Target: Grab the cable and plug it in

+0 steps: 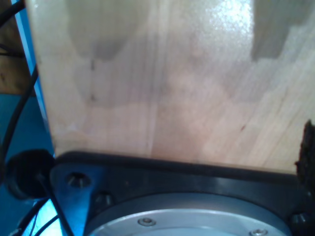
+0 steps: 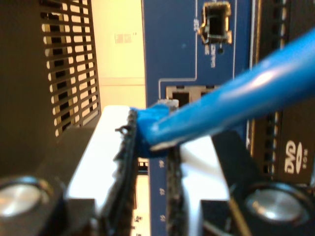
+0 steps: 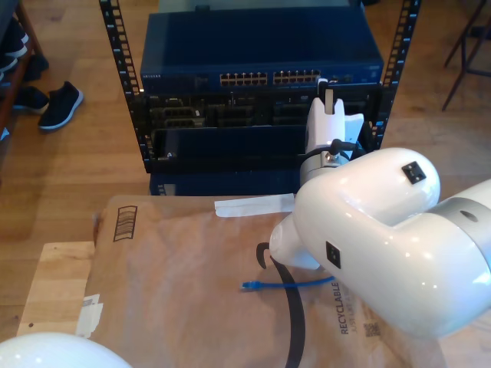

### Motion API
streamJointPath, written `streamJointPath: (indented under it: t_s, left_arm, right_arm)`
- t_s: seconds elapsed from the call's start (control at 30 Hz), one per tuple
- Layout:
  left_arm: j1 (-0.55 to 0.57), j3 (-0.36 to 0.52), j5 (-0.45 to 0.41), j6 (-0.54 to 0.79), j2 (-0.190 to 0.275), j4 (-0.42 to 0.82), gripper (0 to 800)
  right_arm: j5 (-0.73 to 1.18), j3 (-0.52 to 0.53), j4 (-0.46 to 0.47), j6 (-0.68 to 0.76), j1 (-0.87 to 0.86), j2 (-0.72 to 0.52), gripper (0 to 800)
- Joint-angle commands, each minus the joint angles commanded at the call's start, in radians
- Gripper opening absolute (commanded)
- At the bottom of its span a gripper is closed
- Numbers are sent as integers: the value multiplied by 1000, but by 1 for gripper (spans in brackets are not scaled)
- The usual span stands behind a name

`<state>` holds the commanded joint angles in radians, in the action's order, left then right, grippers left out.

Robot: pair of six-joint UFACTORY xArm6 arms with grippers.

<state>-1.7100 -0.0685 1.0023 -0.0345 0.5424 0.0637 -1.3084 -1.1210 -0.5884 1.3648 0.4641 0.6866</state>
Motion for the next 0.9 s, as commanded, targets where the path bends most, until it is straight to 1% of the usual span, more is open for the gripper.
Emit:
streamJointPath:
  t_s: [0.4, 0.9]
  left_arm:
    - [-2, 0, 0, 0, 0, 0, 800]
    - [-2, 0, 0, 0, 0, 0, 800]
  right_arm:
    - [3, -41, 23, -2, -20, 25, 0]
    - [8, -43, 25, -2, -20, 31, 0]
